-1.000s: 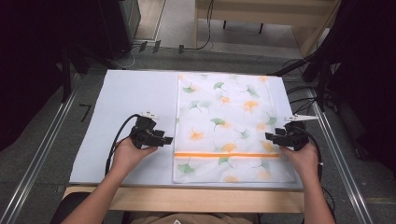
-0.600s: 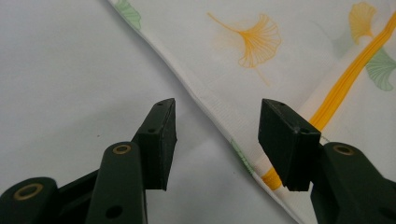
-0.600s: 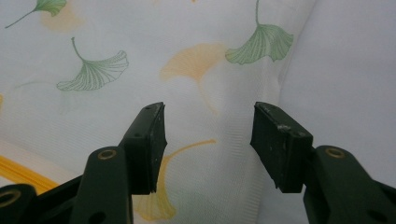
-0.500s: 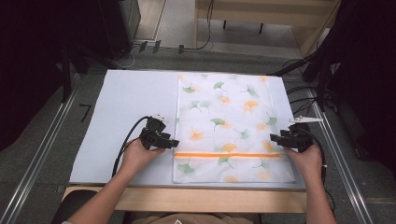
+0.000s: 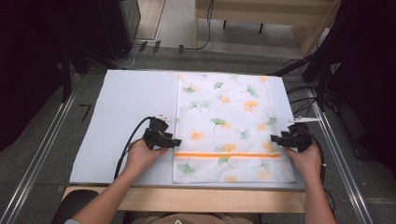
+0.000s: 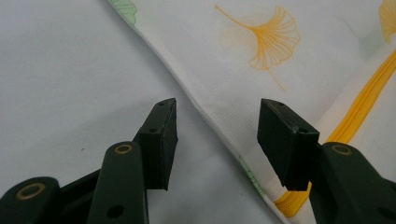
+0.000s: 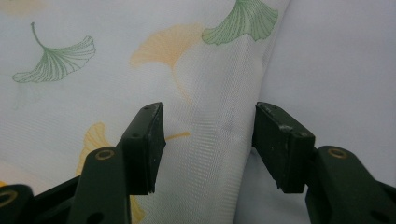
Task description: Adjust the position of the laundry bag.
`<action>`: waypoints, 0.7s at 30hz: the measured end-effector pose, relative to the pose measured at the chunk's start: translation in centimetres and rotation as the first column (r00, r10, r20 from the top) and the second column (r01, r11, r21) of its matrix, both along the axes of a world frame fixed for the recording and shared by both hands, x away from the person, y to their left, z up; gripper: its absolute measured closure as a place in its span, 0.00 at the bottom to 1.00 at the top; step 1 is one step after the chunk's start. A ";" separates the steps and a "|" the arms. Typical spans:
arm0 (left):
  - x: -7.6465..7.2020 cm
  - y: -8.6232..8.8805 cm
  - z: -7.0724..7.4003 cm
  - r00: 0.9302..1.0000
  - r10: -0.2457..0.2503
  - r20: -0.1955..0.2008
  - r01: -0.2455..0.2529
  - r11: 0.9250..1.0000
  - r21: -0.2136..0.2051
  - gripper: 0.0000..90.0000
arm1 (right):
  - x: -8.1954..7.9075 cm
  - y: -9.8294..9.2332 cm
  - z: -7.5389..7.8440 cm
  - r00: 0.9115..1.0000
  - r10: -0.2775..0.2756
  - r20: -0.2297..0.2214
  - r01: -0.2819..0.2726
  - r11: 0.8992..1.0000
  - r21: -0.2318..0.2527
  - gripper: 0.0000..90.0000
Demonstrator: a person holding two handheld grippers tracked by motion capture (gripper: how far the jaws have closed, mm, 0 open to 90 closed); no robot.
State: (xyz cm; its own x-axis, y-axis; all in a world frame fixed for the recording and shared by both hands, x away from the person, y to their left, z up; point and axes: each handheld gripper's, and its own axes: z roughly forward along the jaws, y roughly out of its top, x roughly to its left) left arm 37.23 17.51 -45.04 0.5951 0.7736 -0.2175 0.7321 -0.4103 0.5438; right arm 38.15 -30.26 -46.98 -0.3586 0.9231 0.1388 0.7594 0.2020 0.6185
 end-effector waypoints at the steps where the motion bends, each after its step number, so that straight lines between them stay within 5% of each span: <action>1: 0.0 -0.2 -0.1 1.000 0.004 0.003 -0.004 1.000 -0.008 0.55 | 0.1 0.1 -0.1 1.000 0.005 -0.006 -0.005 1.000 0.002 0.51; 14: 0.1 -0.7 -0.3 1.000 -0.012 0.024 0.012 1.000 0.008 0.80 | 0.1 0.8 -0.1 0.999 0.045 -0.008 -0.044 0.999 0.019 0.56; 21: 0.4 -0.7 -0.5 1.000 -0.009 0.002 0.009 1.000 -0.011 0.96 | 0.1 1.0 -0.1 1.000 0.020 -0.005 -0.020 1.000 -0.002 0.75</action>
State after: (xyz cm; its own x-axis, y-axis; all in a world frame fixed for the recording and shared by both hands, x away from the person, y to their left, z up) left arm 37.60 16.85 -45.49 0.6024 0.7659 -0.2246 0.7275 -0.4111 0.5493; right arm 38.23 -29.30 -47.07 -0.3760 0.9162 0.1385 0.7584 0.2185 0.6141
